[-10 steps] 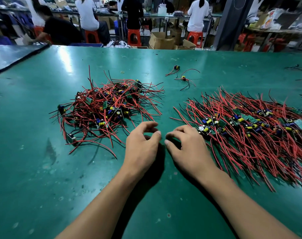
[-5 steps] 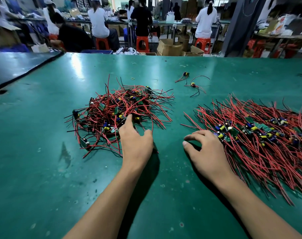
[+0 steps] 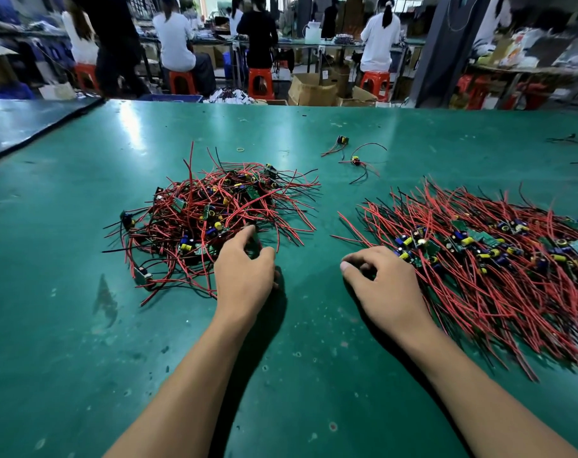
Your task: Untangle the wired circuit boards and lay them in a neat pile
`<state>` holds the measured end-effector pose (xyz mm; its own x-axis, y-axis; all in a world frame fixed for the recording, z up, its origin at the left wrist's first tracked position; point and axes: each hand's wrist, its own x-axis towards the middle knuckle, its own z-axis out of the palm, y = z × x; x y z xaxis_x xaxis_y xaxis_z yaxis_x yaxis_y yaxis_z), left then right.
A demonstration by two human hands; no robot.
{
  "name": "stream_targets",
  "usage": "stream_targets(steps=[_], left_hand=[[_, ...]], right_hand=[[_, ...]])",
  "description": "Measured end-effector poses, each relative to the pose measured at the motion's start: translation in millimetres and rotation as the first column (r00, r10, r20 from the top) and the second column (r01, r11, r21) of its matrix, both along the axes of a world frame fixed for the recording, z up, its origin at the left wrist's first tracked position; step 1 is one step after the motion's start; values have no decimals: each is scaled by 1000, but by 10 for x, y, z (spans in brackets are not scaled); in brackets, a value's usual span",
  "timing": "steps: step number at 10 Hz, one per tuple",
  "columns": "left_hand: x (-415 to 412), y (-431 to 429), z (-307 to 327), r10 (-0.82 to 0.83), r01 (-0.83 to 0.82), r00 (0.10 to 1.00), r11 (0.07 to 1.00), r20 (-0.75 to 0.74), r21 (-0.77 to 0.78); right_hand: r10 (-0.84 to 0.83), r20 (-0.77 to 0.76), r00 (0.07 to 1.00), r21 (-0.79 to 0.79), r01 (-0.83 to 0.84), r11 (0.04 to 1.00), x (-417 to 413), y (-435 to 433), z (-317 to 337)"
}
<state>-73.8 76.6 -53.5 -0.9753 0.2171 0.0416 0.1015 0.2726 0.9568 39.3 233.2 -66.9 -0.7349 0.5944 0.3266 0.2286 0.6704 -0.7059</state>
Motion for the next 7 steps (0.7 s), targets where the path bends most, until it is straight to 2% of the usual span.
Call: stream_targets(steps=[2, 3, 4, 5, 6, 7], left_hand=[[156, 21, 17, -60, 69, 989, 996, -135, 59], [292, 74, 31, -160, 174, 974, 981, -159, 85], [432, 170, -2, -279, 293, 942, 954, -185, 54], [443, 194, -38, -298, 310, 935, 950, -190, 35], [364, 183, -62, -230, 243, 961, 967, -152, 74], [322, 188, -94, -170, 184, 978, 975, -118, 126]], right_hand=[[-4, -64, 998, -72, -1, 997, 6, 14, 38], [1, -84, 996, -89, -8, 996, 21, -2, 32], [38, -91, 995, -123, -49, 991, 20, 42, 46], [34, -77, 996, -135, -44, 990, 24, 2, 21], [-46, -196, 979, -216, 3, 976, 24, -31, 139], [-85, -418, 904, -359, -78, 930, 53, 16, 328]])
